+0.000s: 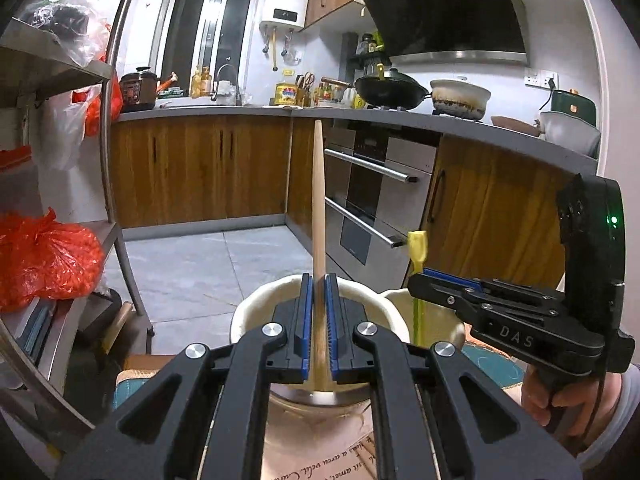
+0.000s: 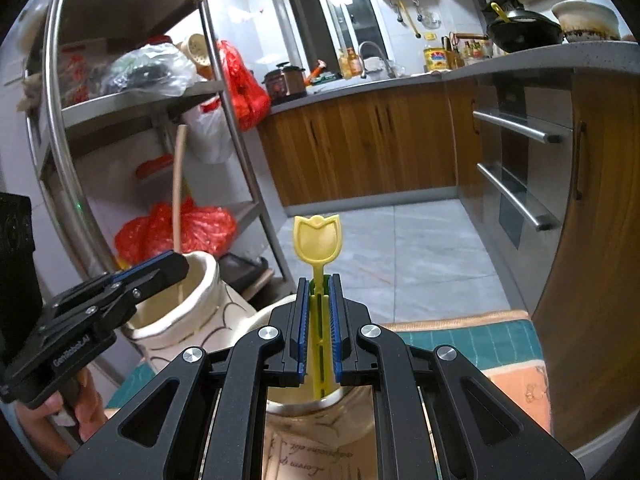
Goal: Organize utensils
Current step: 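Drop chopstick into tall white pot with left while right drops spoon into short pot, then withdraw both open tools from the pots back over the utensils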
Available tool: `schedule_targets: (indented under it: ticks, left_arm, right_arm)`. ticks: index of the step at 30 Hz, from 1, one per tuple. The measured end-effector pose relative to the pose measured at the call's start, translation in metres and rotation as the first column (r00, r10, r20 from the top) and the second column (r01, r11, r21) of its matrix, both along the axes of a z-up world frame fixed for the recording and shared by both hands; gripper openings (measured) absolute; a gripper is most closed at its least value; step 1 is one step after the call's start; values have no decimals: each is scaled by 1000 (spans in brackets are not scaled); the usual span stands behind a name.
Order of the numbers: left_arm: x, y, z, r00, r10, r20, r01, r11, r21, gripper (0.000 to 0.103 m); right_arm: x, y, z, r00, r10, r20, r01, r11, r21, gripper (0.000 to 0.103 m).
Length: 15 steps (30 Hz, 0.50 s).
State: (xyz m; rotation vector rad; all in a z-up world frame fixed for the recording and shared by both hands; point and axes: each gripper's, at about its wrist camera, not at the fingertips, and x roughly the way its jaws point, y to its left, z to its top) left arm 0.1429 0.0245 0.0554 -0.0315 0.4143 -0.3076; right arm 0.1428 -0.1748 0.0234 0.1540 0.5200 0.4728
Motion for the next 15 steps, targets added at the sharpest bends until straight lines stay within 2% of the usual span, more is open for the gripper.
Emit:
schedule_targets:
  ticks: [2, 5, 7, 8, 10, 13, 15]
  left_arm:
    - [0, 0, 2, 1000, 3, -5, -3, 1000, 0, 12]
    - [-3, 1, 6, 1000, 16, 6, -16, 1000, 6, 30]
    - [-5, 2, 9, 1000, 22, 12, -23, 1000, 14, 33]
    - [-7, 2, 11, 1000, 26, 12, -26, 1000, 18, 35]
    - [-10, 4, 14, 999, 33, 12, -33, 999, 22, 45]
    - [-18, 7, 20, 999, 38, 21, -38, 999, 17, 58]
    - [-24, 10, 25, 999, 44, 28, -44, 999, 16, 74]
  right_arm:
    - [0, 0, 0, 1000, -4, -2, 4, 1000, -6, 16]
    - [-2, -1, 1, 1000, -9, -1, 9, 1000, -10, 21]
    - [-4, 0, 4, 1000, -9, 5, 9, 1000, -12, 26]
    - [-7, -1, 6, 1000, -11, 12, 12, 1000, -14, 30]
    - [-11, -3, 11, 1000, -16, 27, 16, 1000, -15, 39]
    - [-20, -9, 20, 999, -25, 46, 26, 1000, -18, 58]
    - [-26, -14, 26, 998, -34, 61, 35, 999, -11, 80]
